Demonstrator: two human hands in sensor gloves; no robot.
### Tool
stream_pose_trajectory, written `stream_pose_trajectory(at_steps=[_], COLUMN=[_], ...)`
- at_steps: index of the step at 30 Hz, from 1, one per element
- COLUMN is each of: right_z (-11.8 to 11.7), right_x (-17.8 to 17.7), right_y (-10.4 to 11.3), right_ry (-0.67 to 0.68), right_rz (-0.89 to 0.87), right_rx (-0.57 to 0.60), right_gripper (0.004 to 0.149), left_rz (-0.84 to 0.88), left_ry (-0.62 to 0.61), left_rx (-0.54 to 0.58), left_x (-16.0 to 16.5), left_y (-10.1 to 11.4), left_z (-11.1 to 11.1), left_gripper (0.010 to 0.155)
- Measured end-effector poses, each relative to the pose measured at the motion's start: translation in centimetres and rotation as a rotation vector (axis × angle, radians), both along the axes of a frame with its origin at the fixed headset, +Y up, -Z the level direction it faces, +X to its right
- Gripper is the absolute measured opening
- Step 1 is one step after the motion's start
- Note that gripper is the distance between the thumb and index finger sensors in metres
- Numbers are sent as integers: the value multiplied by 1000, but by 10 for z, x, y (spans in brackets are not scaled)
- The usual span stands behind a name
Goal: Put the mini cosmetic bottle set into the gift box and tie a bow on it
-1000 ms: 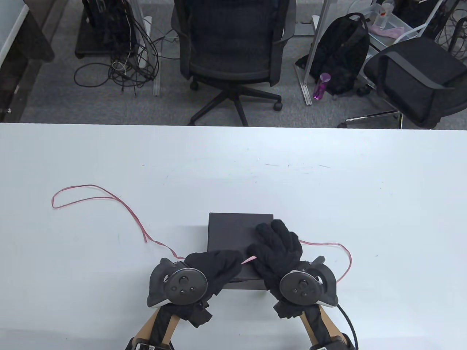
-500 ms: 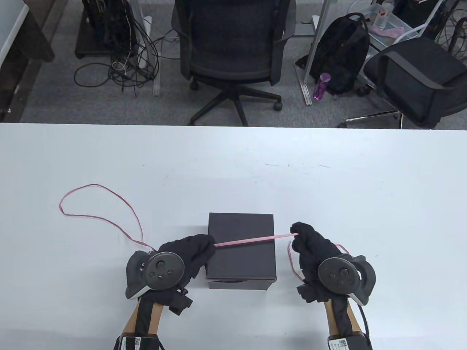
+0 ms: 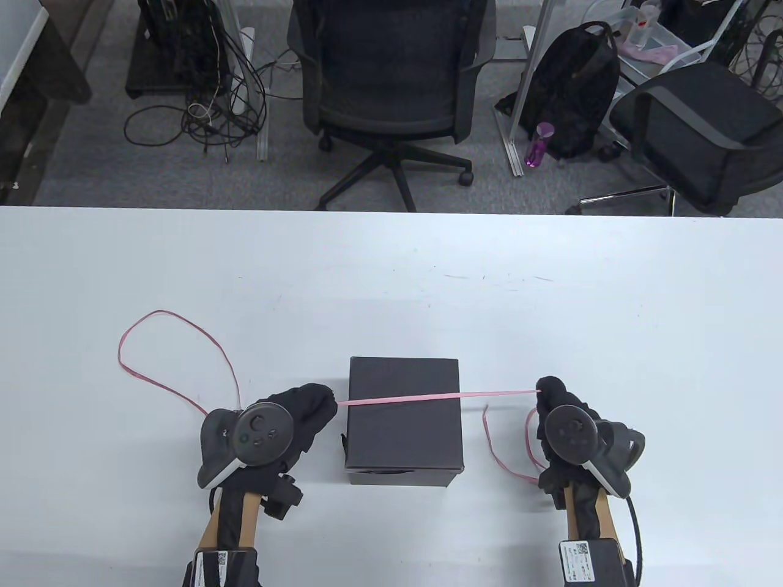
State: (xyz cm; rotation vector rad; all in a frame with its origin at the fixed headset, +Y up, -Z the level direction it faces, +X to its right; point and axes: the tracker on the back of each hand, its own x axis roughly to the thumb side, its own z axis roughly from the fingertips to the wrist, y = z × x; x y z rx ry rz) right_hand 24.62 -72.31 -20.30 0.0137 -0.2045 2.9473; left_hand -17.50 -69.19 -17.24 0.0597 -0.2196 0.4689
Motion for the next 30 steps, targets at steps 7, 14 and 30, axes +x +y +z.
stream_pose_trajectory(at_steps=[7, 14, 30], right_z=[-6, -9, 11], right_x=[12, 13, -38], right_y=[-26, -36, 34], right_ry=[-70, -86, 387], right_rz=[56, 118, -358], right_rx=[-123, -200, -87], right_gripper=[42, 43, 102], left_rz=[32, 48, 48], left_ry=[39, 65, -25], left_rx=[-73, -85, 45], left_x=[-11, -17, 12], left_y=[-15, -18, 15], left_z=[-7, -8, 9], left_gripper=[42, 42, 42])
